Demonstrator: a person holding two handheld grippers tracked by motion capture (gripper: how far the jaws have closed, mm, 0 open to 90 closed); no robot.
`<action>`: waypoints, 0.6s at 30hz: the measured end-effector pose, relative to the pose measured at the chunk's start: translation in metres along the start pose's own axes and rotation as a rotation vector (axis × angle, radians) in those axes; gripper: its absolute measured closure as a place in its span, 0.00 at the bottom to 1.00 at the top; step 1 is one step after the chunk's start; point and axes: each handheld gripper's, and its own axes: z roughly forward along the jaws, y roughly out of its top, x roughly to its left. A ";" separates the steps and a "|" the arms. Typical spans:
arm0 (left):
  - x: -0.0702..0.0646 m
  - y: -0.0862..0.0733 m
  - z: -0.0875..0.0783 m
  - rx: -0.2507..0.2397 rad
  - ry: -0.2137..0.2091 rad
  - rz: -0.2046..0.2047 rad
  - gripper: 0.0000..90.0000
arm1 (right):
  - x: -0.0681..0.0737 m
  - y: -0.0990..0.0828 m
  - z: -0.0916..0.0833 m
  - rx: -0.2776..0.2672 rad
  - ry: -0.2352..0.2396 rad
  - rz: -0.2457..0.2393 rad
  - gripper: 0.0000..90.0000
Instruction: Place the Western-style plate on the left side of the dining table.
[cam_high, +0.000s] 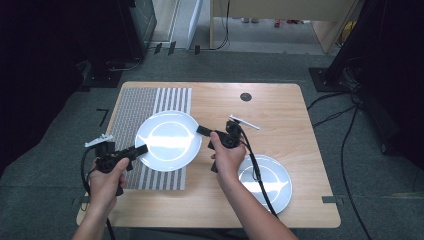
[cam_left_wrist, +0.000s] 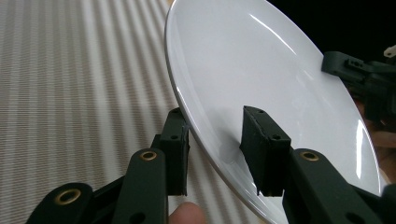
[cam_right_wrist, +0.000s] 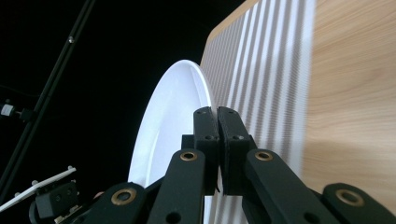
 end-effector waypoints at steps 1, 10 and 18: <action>0.006 0.002 -0.001 -0.001 0.012 -0.002 0.71 | 0.000 0.000 0.009 0.003 0.002 0.005 0.99; 0.051 0.020 0.018 0.053 0.092 -0.066 0.71 | -0.020 -0.001 0.076 0.012 -0.015 0.101 0.99; 0.077 0.036 0.051 0.094 0.207 -0.093 0.70 | -0.044 -0.006 0.114 -0.033 -0.061 0.172 0.99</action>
